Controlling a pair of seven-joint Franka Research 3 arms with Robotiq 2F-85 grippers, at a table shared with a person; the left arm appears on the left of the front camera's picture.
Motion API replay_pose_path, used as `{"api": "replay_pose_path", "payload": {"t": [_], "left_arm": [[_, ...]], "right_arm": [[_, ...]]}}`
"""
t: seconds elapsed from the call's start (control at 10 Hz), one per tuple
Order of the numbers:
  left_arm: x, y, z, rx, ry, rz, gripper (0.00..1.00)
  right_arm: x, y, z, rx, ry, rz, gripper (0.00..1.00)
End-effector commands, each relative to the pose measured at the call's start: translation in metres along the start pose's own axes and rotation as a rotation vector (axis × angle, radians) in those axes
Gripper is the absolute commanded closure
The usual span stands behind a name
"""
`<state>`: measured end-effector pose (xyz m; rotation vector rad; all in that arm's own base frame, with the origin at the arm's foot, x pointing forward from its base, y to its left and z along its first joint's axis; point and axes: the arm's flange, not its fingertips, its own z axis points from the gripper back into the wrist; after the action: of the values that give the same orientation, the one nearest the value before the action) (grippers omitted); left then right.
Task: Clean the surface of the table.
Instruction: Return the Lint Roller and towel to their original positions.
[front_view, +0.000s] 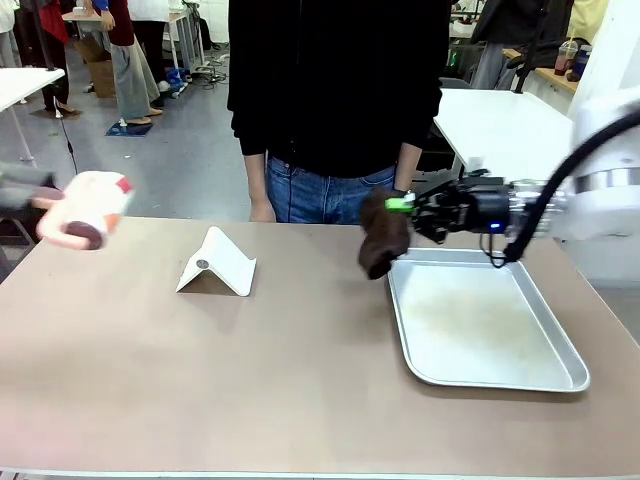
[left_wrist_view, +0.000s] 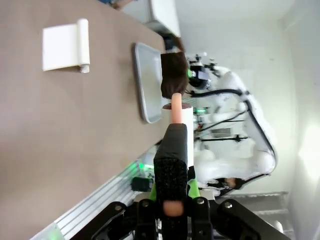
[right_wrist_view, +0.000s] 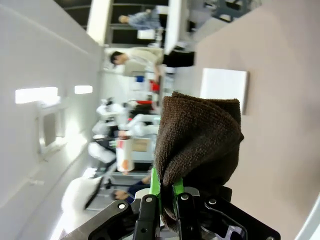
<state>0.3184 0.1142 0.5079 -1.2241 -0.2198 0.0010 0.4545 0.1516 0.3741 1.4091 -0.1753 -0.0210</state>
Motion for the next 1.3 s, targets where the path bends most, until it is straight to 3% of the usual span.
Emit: {"api": "replay_pose_path", "payload": {"t": [0.0,0.2,0.5,0.7,0.8,0.9,1.2], "left_arm": [[0.005,-0.034,-0.053,0.171,-0.06,-0.022,0.78],[0.02,-0.056,-0.101,0.449,-0.145,-0.093,0.78],[0.035,-0.068,-0.176,0.634,0.003,-0.077,0.78],[0.058,-0.081,-0.217,0.683,0.037,-0.1,0.78],[0.074,-0.083,-0.222,0.637,0.052,-0.097,0.78],[0.034,-0.069,-0.217,0.667,0.028,-0.116,0.78],[0.034,-0.069,-0.217,0.667,0.028,-0.116,0.78]], "right_arm": [[0.0,-0.003,-0.04,-0.161,0.01,0.037,0.89],[-0.008,-0.014,-0.076,-0.275,0.044,0.081,0.89],[-0.005,-0.031,-0.084,-0.324,0.037,0.078,0.89],[0.002,-0.043,-0.073,-0.295,0.014,0.028,0.89],[0.001,-0.045,-0.068,-0.285,0.016,0.018,0.89],[-0.005,-0.046,-0.075,-0.325,0.032,0.047,0.89],[-0.005,-0.046,-0.075,-0.325,0.032,0.047,0.89]]}}
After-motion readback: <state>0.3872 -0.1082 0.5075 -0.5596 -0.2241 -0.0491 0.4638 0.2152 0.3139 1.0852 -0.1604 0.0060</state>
